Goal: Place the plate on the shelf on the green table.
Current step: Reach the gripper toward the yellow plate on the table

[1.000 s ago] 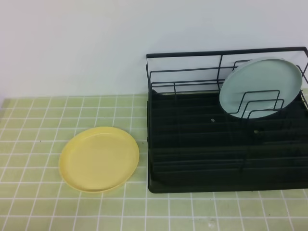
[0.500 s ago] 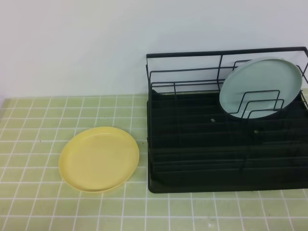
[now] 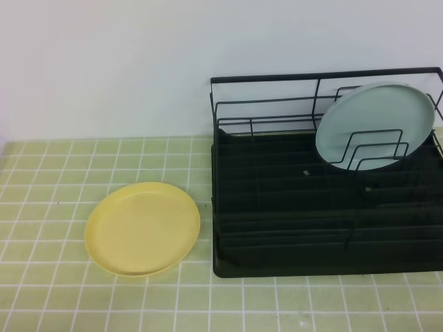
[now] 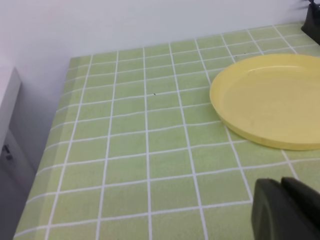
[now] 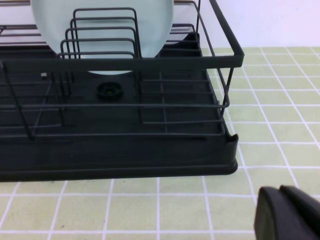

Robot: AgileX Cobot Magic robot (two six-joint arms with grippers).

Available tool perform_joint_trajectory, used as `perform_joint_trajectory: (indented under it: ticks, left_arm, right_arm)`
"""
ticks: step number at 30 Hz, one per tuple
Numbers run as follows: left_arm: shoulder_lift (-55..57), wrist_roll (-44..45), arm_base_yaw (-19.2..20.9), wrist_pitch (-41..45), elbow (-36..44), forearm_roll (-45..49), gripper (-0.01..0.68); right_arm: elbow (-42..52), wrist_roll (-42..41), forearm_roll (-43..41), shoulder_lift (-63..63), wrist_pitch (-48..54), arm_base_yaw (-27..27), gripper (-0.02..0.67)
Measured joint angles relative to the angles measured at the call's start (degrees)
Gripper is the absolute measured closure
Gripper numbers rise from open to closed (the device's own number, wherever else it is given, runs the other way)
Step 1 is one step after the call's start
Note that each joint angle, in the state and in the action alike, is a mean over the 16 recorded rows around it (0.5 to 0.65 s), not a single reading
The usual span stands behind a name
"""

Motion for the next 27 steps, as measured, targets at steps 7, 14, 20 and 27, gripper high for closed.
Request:
perform_joint_trajectory:
  ticks: [7,14,20,27]
  left_arm:
    - [0.0,0.0,0.0,0.0,0.0,0.0,0.675]
    - [0.0,0.0,0.0,0.0,0.0,0.0,0.675]
    - [0.0,0.0,0.0,0.0,0.0,0.0,0.674]
    - [0.0,0.0,0.0,0.0,0.0,0.0,0.675]
  right_arm:
    - [0.0,0.0,0.0,0.0,0.0,0.0,0.65]
    - [0.0,0.0,0.0,0.0,0.0,0.0,0.65]
    - [0.0,0.0,0.0,0.0,0.0,0.0,0.65]
    - [0.0,0.0,0.0,0.0,0.0,0.0,0.65]
